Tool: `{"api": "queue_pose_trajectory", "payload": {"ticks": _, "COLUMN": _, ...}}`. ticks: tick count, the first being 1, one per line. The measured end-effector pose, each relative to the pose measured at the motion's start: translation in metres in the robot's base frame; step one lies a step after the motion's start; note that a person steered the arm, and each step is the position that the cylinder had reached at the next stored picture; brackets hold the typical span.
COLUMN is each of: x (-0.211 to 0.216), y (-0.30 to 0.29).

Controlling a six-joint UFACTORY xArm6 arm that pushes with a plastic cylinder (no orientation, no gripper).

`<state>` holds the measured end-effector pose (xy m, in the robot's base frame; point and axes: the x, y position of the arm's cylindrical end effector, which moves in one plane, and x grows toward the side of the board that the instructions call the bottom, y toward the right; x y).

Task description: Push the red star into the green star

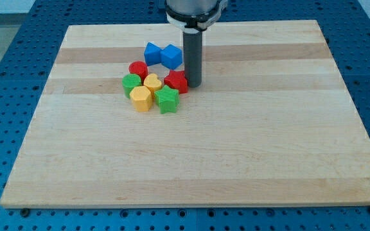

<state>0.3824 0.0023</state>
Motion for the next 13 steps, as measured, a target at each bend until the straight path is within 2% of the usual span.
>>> {"api": "queue_pose_trajectory", "payload": {"ticks": 2, "x": -0.036, "y": 0.022}}
{"api": "queue_pose_trajectory", "payload": {"ticks": 6, "x": -0.033, "y": -0.036}}
{"api": "queue_pose_trajectory", "payload": {"ticks": 13, "x": -0.014, "y": -0.035}}
